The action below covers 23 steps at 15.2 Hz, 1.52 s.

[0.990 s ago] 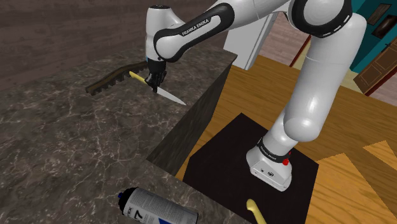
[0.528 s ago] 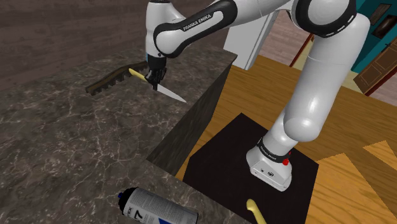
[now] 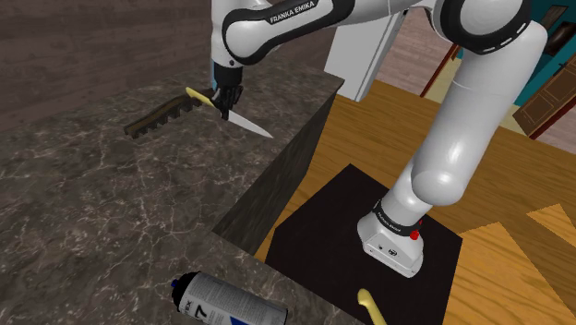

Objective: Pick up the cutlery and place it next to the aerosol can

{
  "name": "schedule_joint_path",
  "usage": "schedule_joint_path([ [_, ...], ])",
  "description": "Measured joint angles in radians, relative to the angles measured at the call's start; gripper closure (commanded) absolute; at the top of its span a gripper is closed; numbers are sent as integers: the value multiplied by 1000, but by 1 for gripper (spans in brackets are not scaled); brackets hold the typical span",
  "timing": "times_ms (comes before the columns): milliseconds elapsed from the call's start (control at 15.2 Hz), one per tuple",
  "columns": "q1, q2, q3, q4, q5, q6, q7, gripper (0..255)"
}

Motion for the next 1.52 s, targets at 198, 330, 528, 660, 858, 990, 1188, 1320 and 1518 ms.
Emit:
schedule_joint_path([
  [198,-2,-17,1,18,6,-35,-5,255],
  [330,-1,-27,2,34,8,-60,-4,255],
  [528,-2,-41,3,59,13,-99,-9,255],
  [660,-3,-53,3,73,17,-125,-11,255],
  [858,-2,-59,4,103,19,-160,-12,255],
  [990,-1,-78,6,99,23,-174,-9,255],
  [1188,17,-156,25,12,42,-164,20,255],
  [1320,34,-204,42,-47,55,-152,49,255],
  [1518,57,-288,65,-144,81,-136,83,255],
])
